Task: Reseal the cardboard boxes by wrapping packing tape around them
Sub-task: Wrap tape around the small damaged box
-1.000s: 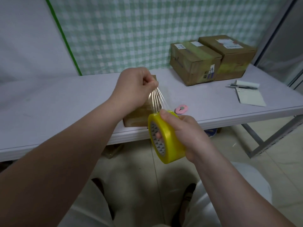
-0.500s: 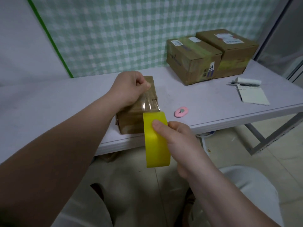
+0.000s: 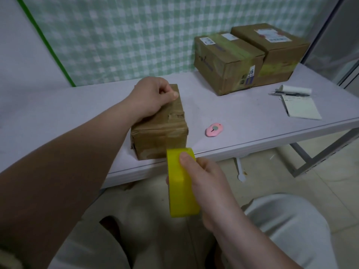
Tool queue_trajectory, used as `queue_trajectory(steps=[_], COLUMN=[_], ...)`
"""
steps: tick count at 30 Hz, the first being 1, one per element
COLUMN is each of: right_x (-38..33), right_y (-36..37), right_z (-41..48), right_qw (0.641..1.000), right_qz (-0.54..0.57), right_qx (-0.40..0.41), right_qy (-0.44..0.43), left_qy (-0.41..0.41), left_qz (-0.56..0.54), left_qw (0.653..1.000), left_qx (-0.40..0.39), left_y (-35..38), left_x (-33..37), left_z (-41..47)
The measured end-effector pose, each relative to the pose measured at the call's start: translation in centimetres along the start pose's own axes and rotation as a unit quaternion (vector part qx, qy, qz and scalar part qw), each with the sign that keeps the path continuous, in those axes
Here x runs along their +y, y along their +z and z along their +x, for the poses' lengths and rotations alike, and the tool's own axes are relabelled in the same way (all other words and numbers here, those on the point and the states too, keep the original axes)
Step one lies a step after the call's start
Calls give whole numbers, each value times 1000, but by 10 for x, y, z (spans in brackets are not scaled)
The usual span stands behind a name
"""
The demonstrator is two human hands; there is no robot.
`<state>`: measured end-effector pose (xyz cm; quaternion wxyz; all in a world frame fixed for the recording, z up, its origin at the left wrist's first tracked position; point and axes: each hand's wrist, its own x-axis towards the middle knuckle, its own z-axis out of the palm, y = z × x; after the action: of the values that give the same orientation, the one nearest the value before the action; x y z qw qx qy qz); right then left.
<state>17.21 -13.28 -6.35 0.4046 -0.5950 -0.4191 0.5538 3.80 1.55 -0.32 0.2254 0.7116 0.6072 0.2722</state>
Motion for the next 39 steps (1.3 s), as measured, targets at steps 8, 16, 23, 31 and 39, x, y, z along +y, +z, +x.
queue_trajectory(steps=[8,16,23,31,39], right_x=[4,10,9,11,12], right_y=[-1,-1,-2,1,-9], right_z=[1,4,4,8,4], right_qw=[1000,999,997,999,999], right_qz=[10,34,54,35,9], right_qx=[3,-10,-14,-6,9], right_qy=[-2,31,49,41,35], left_qy=[7,43,86,161,173], left_qz=[28,87,141,217,270], left_qw=[1000,995,985,959,922], left_qx=[-6,12,55,83,-218], left_y=[8,14,17,16,3], left_x=[-6,-7,-13,-8,-27], left_z=[3,2,0,-5,-38])
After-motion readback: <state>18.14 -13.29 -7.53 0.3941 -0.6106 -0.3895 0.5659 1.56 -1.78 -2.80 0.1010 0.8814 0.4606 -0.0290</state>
